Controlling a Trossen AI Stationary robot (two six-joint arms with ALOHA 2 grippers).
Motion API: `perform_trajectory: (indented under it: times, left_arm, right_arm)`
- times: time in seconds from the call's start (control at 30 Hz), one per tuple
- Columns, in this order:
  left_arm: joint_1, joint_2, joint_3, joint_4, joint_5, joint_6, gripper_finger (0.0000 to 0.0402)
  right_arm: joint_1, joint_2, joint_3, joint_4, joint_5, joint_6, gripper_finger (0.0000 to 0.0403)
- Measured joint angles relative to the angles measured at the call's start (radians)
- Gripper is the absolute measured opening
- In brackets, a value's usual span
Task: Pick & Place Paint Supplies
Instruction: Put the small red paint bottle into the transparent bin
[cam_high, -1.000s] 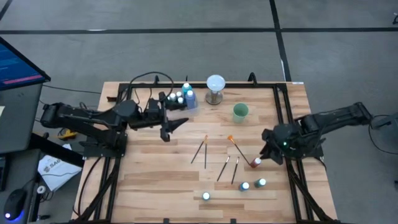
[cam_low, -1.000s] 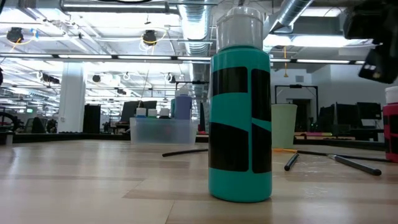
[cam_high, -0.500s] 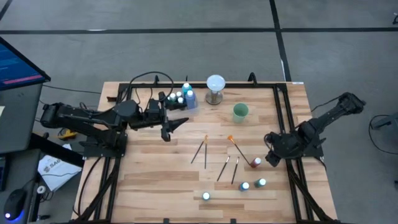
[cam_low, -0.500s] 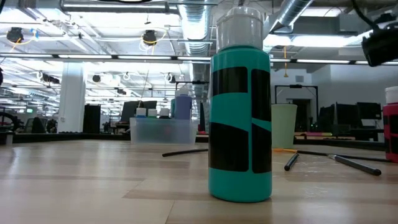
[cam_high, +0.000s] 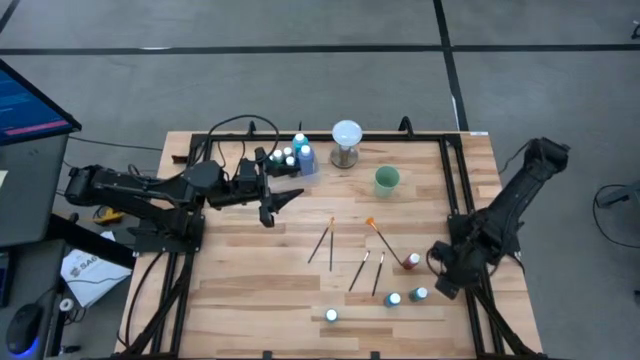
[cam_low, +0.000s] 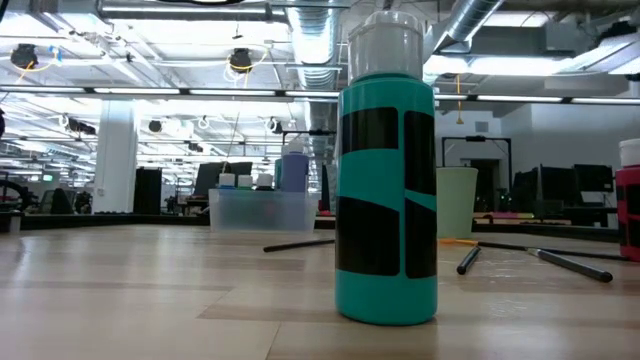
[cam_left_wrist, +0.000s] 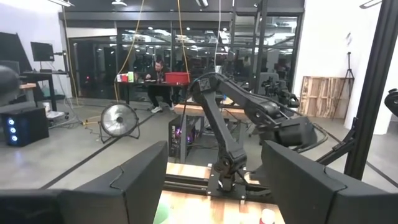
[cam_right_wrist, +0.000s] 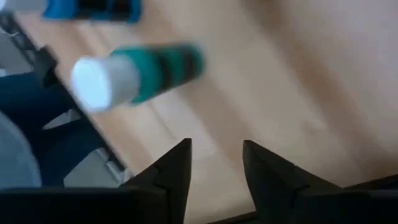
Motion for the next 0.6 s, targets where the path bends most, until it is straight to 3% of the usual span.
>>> perform_trajectory:
  times: [0.17,0.37,0.6]
  left_arm:
    - [0.0,0.0,0.0,0.0,0.0,-0.001,0.0257]
    - [0.0,0.0,0.0,0.0,-0.001,-0.007,0.0257]
    - [0.0,0.0,0.0,0.001,-0.001,-0.011,0.0257]
  right_arm:
    - [0.101,0.013,0.037,0.056,0.096,0.068,0.018]
    - [0.134,0.09,0.062,-0.117,0.215,0.088,0.0225]
    - [0.171,0.213,0.062,-0.209,0.423,0.071,0.0249]
